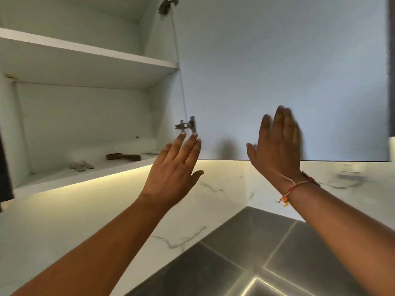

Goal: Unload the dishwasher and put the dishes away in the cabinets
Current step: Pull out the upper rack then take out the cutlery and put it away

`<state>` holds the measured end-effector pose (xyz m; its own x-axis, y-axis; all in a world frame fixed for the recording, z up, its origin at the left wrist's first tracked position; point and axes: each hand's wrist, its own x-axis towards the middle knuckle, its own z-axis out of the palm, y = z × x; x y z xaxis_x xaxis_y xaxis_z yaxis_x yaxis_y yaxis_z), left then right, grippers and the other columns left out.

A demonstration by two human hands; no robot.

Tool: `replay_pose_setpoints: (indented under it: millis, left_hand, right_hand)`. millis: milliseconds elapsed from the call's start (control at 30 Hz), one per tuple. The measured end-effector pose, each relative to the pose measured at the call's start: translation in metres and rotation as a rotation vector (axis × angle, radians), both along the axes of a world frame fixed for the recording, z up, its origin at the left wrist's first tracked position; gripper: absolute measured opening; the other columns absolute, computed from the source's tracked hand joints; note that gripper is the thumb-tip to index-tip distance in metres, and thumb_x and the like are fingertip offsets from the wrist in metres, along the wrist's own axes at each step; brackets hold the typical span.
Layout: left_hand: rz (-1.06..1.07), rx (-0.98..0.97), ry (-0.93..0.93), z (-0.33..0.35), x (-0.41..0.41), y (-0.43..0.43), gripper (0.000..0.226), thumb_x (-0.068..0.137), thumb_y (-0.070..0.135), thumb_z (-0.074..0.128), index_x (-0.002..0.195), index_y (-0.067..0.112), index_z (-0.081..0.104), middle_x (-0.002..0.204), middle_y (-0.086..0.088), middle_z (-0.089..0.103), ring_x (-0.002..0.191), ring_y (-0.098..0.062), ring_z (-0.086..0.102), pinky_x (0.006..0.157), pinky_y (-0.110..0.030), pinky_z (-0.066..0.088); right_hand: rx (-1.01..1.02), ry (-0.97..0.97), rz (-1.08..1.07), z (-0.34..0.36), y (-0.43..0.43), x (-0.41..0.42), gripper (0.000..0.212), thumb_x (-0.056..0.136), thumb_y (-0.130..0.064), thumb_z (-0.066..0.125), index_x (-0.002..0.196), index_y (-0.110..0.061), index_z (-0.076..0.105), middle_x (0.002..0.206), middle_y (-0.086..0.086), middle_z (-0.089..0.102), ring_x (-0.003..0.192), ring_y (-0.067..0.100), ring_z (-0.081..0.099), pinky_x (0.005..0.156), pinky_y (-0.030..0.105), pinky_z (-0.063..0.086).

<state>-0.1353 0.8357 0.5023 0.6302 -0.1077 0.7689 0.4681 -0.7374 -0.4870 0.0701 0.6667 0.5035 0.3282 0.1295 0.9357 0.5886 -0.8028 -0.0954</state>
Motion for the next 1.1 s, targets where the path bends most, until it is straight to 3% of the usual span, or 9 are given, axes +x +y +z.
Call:
replay_pose_setpoints:
  millis: [267, 400, 500, 633, 767, 833, 933, 1033, 1100]
  left_hand:
    - [-0.139, 0.023, 0.028, -0.007, 0.050, -0.091, 0.074, 0.094, 0.052, 0.052, 0.152, 0.011, 0.030, 0.161, -0.007, 0.021, 0.149, -0.028, 0.018, 0.116, -0.044, 0.024]
    - [-0.175, 0.036, 0.003, 0.006, 0.075, -0.135, 0.077, 0.093, 0.052, 0.054, 0.153, 0.012, 0.028, 0.162, -0.006, 0.019, 0.149, -0.027, 0.018, 0.115, -0.040, 0.018]
    - [-0.212, 0.039, -0.015, 0.014, 0.094, -0.164, 0.080, 0.092, 0.053, 0.056, 0.154, 0.013, 0.025, 0.162, -0.005, 0.017, 0.150, -0.025, 0.016, 0.115, -0.038, 0.016]
    - [-0.258, 0.043, -0.003, 0.011, 0.108, -0.197, 0.086, 0.089, 0.053, 0.060, 0.155, 0.014, 0.021, 0.163, -0.005, 0.015, 0.150, -0.023, 0.015, 0.116, -0.037, 0.018]
    - [-0.295, 0.027, -0.033, -0.004, 0.098, -0.217, 0.096, 0.085, 0.056, 0.064, 0.156, 0.014, 0.015, 0.164, -0.004, 0.009, 0.150, -0.020, 0.009, 0.116, -0.034, 0.014]
    - [-0.301, 0.025, -0.056, -0.009, 0.084, -0.224, 0.101, 0.083, 0.056, 0.067, 0.156, 0.012, 0.014, 0.164, -0.006, 0.010, 0.151, -0.020, 0.009, 0.117, -0.035, 0.016]
    - [-0.348, 0.050, -0.070, -0.012, 0.054, -0.232, 0.099, 0.086, 0.052, 0.068, 0.154, 0.008, 0.012, 0.163, -0.010, 0.010, 0.151, -0.023, 0.011, 0.120, -0.037, 0.021]
    - [-0.392, 0.083, -0.112, -0.011, 0.015, -0.230, 0.090, 0.091, 0.046, 0.066, 0.152, 0.005, 0.014, 0.160, -0.012, 0.013, 0.150, -0.026, 0.017, 0.118, -0.039, 0.026]
    - [-0.364, 0.135, -0.135, -0.014, -0.015, -0.222, 0.086, 0.092, 0.042, 0.066, 0.151, 0.005, 0.017, 0.158, -0.012, 0.016, 0.148, -0.027, 0.022, 0.117, -0.040, 0.030]
  right_hand:
    - [0.018, 0.043, -0.187, -0.007, -0.117, 0.020, 0.092, 0.087, -0.051, 0.059, 0.155, -0.004, 0.019, 0.162, 0.027, -0.002, 0.149, 0.045, -0.003, 0.120, 0.056, 0.016]
    - [0.105, 0.100, -0.135, -0.001, -0.153, 0.024, 0.092, 0.088, -0.050, 0.060, 0.155, -0.005, 0.016, 0.161, 0.028, 0.003, 0.149, 0.046, 0.008, 0.117, 0.055, 0.023]
    - [0.162, 0.162, 0.068, 0.004, -0.170, 0.023, 0.085, 0.094, -0.044, 0.058, 0.157, -0.012, 0.011, 0.164, 0.017, 0.006, 0.145, 0.040, 0.029, 0.107, 0.045, 0.043]
    - [0.211, 0.187, 0.268, 0.010, -0.193, 0.020, 0.077, 0.097, -0.048, 0.050, 0.157, -0.020, 0.011, 0.164, 0.006, 0.019, 0.143, 0.031, 0.037, 0.102, 0.040, 0.046]
    - [0.367, 0.036, 0.493, 0.007, -0.213, 0.017, 0.051, 0.099, -0.035, 0.049, 0.147, -0.018, 0.042, 0.143, 0.005, 0.053, 0.118, 0.027, 0.061, 0.089, 0.035, 0.056]
    - [0.444, -0.059, 0.646, 0.007, -0.216, 0.007, 0.043, 0.099, -0.029, 0.048, 0.139, -0.015, 0.054, 0.131, 0.004, 0.062, 0.104, 0.019, 0.065, 0.080, 0.021, 0.054]
    - [0.483, -0.196, 0.848, 0.004, -0.215, -0.020, 0.038, 0.099, -0.022, 0.048, 0.130, -0.007, 0.062, 0.120, 0.002, 0.067, 0.098, 0.006, 0.063, 0.081, 0.003, 0.043]
    - [0.389, -0.278, 1.080, -0.003, -0.196, -0.050, 0.038, 0.099, -0.018, 0.047, 0.132, -0.003, 0.058, 0.119, 0.001, 0.066, 0.100, 0.000, 0.062, 0.086, 0.005, 0.041]
    - [0.301, -0.305, 1.239, -0.006, -0.176, -0.069, 0.040, 0.097, -0.016, 0.047, 0.135, -0.005, 0.052, 0.129, -0.001, 0.061, 0.112, 0.000, 0.061, 0.092, 0.010, 0.042]
